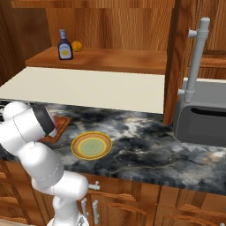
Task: Pick the steak from the plate and place it on the cutting board. Then pick the condiment bottle from the cabinet and place it next to the cutting board.
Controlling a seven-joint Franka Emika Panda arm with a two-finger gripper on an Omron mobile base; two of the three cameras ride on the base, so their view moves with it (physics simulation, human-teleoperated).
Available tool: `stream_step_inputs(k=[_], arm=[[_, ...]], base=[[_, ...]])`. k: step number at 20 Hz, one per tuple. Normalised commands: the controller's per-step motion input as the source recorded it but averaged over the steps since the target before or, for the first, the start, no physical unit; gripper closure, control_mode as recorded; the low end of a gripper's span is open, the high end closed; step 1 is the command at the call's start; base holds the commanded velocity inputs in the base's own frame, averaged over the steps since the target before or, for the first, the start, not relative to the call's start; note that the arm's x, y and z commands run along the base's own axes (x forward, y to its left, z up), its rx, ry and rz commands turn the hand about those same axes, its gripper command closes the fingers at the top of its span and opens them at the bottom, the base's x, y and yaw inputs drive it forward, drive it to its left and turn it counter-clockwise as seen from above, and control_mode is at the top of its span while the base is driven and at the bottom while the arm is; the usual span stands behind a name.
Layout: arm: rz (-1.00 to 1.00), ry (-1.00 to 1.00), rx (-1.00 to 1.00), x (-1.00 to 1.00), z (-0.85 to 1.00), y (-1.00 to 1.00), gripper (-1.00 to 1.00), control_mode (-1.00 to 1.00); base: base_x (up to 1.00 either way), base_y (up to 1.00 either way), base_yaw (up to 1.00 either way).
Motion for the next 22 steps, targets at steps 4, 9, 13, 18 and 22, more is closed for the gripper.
stream_step_inputs(k=[4,9,13,18,22], arm=[[0.0,0.0,0.0,0.15,-0.05,0.1,1.0,-1.0],[0.0,0.0,0.0,0.14,-0.07,0.18,1.0,-1.0],[0.0,0.0,0.0,0.12,-0.11,0.17,1.0,-1.0],[0.0,0.0,0.0,0.07,-0.22,0.09,1.0,-1.0],[0.0,0.0,0.0,0.05,-0.24,0.09,1.0,-1.0]], base=[[0.0,0.0,0.0],[0.0,0.0,0.0],[0.0,0.0,0.0],[0.0,0.0,0.0],[0.0,0.0,0.0]])
